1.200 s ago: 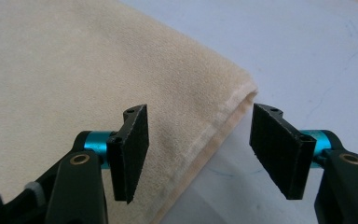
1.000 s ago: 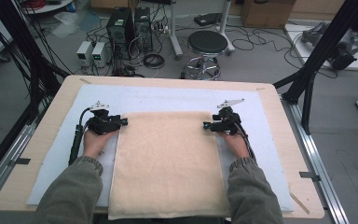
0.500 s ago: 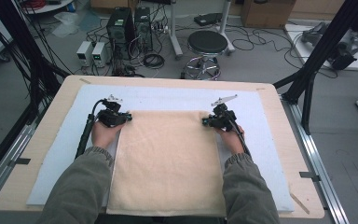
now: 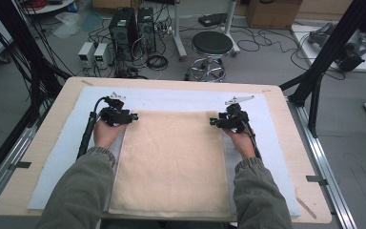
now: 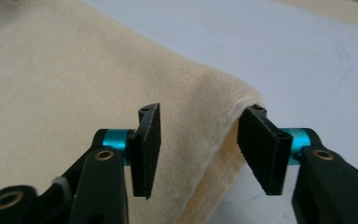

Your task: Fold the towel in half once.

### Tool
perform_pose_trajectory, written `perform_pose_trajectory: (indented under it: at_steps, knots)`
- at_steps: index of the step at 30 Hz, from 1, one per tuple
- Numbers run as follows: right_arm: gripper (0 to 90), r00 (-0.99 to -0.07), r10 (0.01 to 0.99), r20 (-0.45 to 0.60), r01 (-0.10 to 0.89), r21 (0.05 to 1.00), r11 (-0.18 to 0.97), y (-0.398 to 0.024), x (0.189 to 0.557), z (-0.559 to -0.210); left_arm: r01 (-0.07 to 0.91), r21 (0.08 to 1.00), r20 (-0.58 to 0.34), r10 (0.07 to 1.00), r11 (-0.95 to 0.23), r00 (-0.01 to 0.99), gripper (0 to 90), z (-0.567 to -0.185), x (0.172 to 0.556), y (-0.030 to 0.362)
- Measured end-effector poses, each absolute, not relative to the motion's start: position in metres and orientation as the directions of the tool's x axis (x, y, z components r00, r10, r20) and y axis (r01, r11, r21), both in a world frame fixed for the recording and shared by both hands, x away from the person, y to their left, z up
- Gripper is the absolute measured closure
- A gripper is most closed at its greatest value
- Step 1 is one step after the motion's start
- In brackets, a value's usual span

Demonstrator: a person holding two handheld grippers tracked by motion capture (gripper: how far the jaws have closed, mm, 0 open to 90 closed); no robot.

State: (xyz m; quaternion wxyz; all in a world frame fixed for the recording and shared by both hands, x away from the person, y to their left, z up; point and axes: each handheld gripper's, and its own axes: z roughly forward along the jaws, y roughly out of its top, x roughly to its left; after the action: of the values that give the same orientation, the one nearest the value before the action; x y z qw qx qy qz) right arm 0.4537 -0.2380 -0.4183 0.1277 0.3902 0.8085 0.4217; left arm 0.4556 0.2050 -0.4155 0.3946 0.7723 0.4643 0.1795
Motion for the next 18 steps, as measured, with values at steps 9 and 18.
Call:
perform_pose_trajectory:
  at_steps: [9,18]
  knots:
    - [31.9,-0.645,0.751,0.139,0.534,0.785,0.313,-0.2345,0.4529,-0.4205,0.552,0.795,-0.096,0.847,-0.251,0.523,44.9,-0.4088,0.4524,0.2070]
    - [31.9,-0.652,0.747,0.130,0.520,0.794,0.315,-0.2368,0.4523,-0.4181,0.534,0.807,-0.084,0.845,-0.253,0.528,44.9,-0.4069,0.4521,0.2087]
